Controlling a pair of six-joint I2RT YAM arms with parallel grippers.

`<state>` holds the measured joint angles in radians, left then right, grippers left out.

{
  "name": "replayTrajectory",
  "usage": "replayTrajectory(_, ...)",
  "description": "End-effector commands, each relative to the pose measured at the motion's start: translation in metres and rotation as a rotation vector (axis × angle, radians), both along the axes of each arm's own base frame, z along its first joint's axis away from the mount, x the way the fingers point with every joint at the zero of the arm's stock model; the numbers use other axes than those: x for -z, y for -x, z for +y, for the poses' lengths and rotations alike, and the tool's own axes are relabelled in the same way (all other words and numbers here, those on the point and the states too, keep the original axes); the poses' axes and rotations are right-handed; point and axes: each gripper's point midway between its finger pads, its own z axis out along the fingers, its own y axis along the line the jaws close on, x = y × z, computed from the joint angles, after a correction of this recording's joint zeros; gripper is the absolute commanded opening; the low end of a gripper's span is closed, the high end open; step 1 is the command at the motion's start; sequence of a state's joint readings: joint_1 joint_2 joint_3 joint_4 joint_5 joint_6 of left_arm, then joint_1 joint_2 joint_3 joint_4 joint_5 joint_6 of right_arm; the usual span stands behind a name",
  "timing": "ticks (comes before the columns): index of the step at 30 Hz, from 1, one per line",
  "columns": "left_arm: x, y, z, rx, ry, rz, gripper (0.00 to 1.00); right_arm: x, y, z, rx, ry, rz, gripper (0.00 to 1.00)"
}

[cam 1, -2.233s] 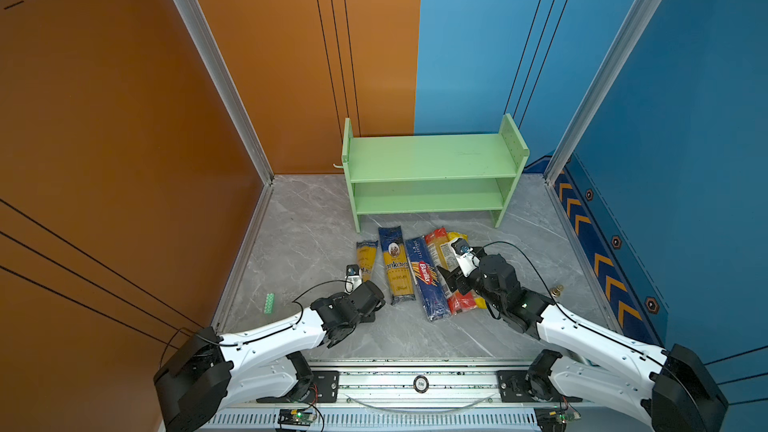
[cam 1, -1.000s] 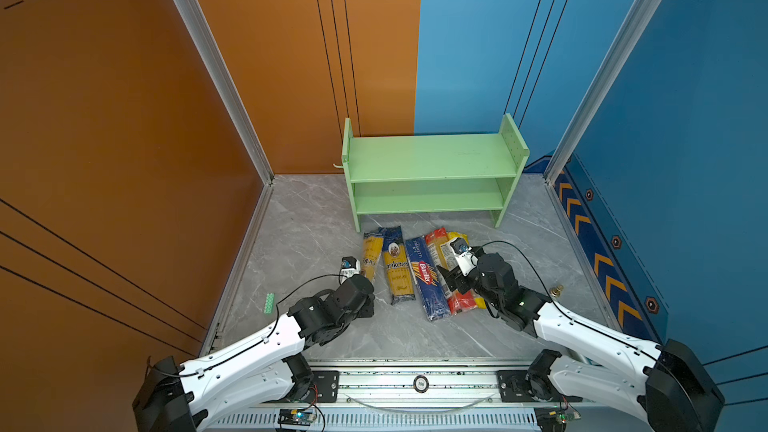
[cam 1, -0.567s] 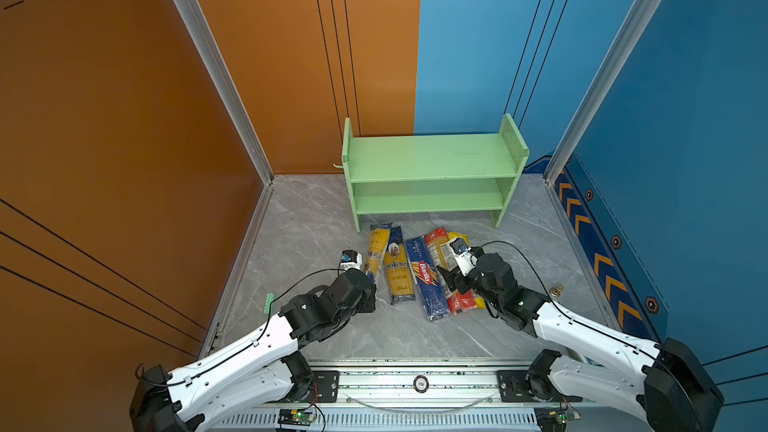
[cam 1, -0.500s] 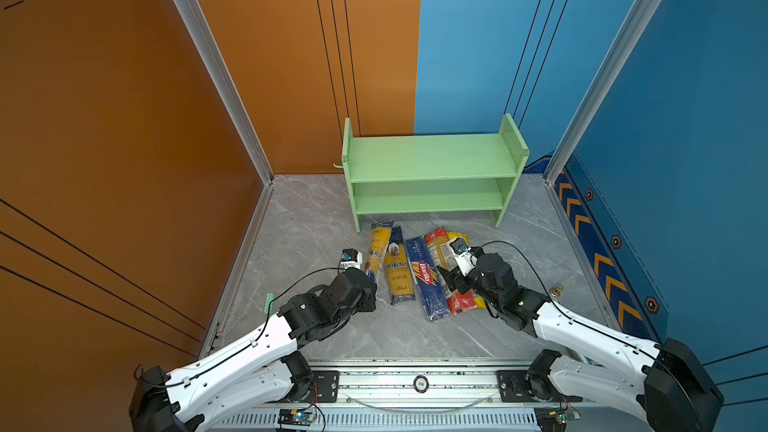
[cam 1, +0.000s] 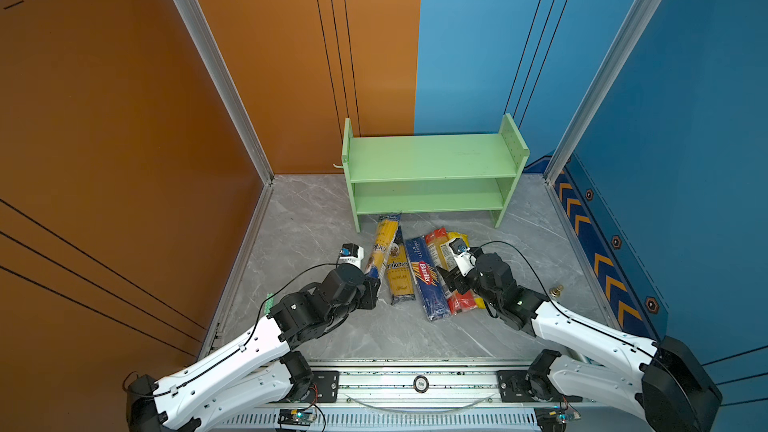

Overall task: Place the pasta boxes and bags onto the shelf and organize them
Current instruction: 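Lift the Ankara bag upright with the left gripper, pulling it off the pile, then carry the upright Ankara bag with the left gripper toward the shelf's near end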

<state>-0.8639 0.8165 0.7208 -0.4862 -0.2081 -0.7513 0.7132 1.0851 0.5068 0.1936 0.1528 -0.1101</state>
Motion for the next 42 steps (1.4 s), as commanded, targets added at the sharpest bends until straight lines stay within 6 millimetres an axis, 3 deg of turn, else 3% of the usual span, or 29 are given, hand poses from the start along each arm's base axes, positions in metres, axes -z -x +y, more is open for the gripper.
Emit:
replayTrajectory(1,-0.076,-0.012,-0.011,0.016,0.154,-0.188,0.00,-0.008,-0.004,0.004,0.006,-0.031,-0.006,0.88)
replayTrajectory(11,-0.107,-0.016,-0.016,0.045,0.164,-0.256,0.00,-0.008,-0.005,0.004,0.005,-0.034,-0.003,0.88)
replayTrajectory(27,-0.164,-0.033,-0.041,0.101,0.201,-0.394,0.00,-0.007,-0.007,0.010,-0.008,-0.038,0.014,0.88)
replayTrajectory(42,-0.236,-0.058,-0.052,0.078,0.229,-0.532,0.00,-0.004,-0.007,0.012,-0.014,-0.041,0.022,0.88)
